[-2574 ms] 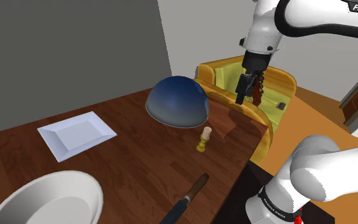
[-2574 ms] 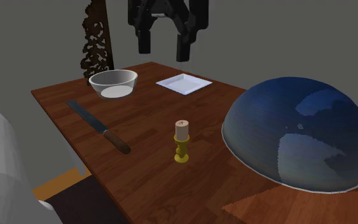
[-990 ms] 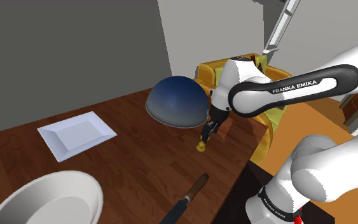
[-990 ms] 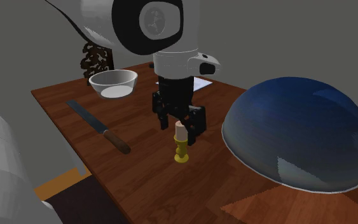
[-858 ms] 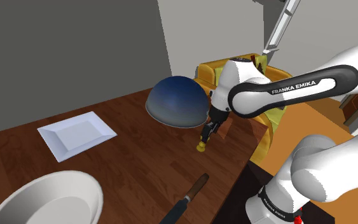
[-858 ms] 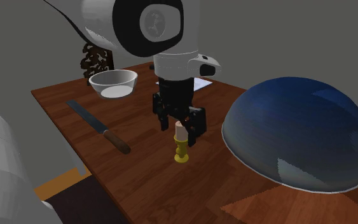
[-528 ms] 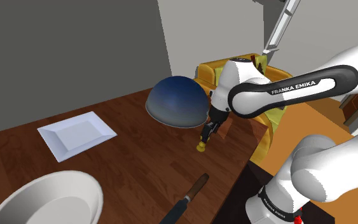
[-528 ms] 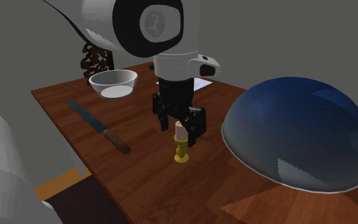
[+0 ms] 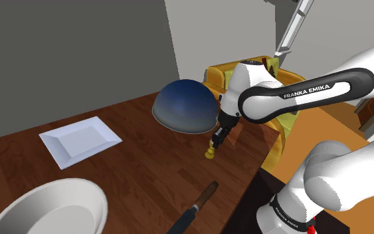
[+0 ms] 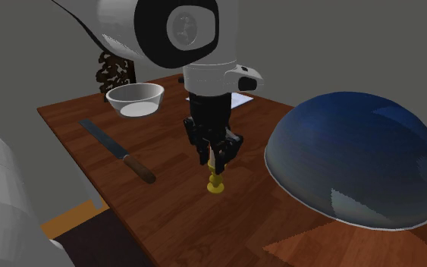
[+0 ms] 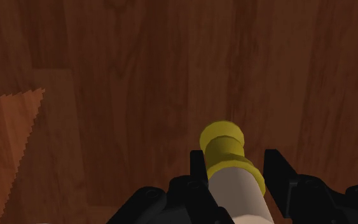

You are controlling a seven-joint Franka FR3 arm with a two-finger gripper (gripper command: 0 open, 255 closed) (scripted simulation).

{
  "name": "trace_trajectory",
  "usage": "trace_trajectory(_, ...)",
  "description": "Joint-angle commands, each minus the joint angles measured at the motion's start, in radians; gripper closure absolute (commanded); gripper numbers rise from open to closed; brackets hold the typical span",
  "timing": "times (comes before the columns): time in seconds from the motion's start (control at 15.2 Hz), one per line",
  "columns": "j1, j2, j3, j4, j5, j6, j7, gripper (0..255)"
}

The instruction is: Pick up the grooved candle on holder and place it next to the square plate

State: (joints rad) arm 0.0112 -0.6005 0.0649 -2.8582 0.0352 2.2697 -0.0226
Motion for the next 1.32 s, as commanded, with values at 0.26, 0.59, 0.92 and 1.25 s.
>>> trace_trajectory(0.26,0.0,-0.03,-0.002,0.024,-0.001,-0.054,0.0,255)
trace_trajectory(0.59,0.0,-0.072,-0.004,0.069,-0.002,-0.141,-0.001,255)
trace_trajectory(0.92,-0.001,-0.103,-0.007,0.119,-0.004,-0.223,-0.002,255)
trace_trajectory(1.25,-0.001,-0.125,-0.01,0.174,-0.006,-0.3,-0.002,255)
